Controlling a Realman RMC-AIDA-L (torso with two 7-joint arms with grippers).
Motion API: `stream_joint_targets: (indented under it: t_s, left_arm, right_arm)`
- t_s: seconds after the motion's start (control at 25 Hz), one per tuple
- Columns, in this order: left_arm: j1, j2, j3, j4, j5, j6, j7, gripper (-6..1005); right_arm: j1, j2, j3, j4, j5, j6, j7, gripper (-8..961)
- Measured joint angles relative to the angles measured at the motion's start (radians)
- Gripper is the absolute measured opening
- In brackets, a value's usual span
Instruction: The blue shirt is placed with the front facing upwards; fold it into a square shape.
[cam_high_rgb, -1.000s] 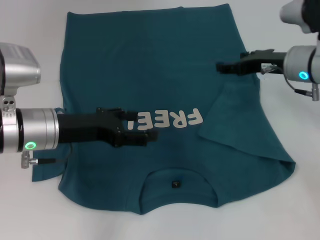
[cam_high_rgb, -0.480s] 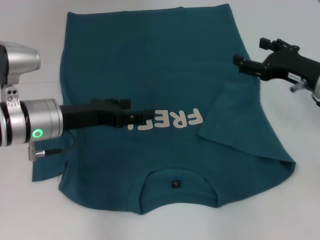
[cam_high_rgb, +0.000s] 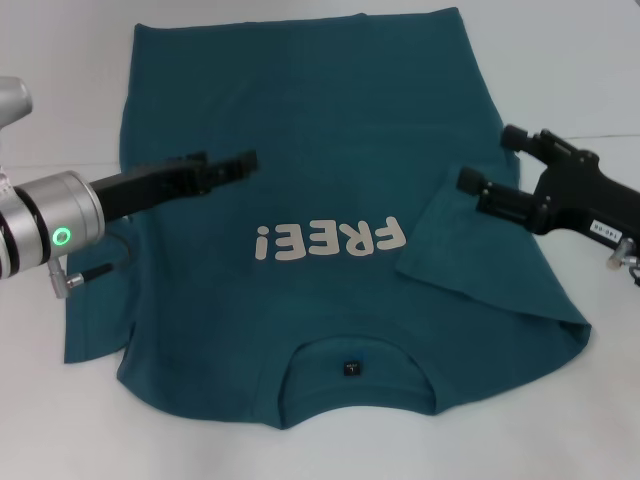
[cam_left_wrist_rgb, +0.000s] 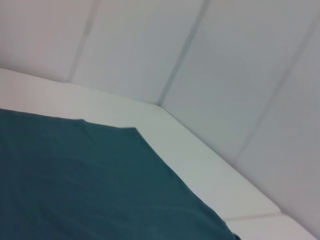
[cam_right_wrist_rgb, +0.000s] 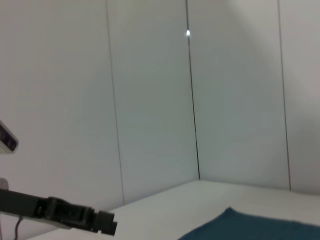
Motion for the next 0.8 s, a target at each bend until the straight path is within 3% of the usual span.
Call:
stream_joint_targets:
  t_s: [0.16,0.36,0.52,0.64,0.8]
  left_arm:
    - [0.003,0.000,0.003,0.037,-0.045,-0.049,0.000,907]
    - [0.004,-0.005,0.002,0.072,-0.058,-0.078,0.002,907]
    - [0.025,-0.006,0.000,0.082,-0.076,-0.106,0.036,907]
    - [0.037,-0.007,0.005,0.069,-0.077,-0.108,0.051,907]
    - [0.051,0.003,0.006,0.048,-0.073,-0.101,0.057,907]
  right_arm:
    - [-0.009,-0.007,0.003,0.014,-0.024,0.002,0.053,946]
    - [-0.008,-0.041,0.006,0.009,-0.100,0.008,0.118,946]
    - [0.001,-0.047,0.005,-0.013,-0.161,0.031,0.163,946]
    - [0.007,-0.041,0.007,-0.058,-0.219,0.046,0.194,945]
    - [-0.003,0.001,0.009,-0.180,-0.262,0.077,0.278,945]
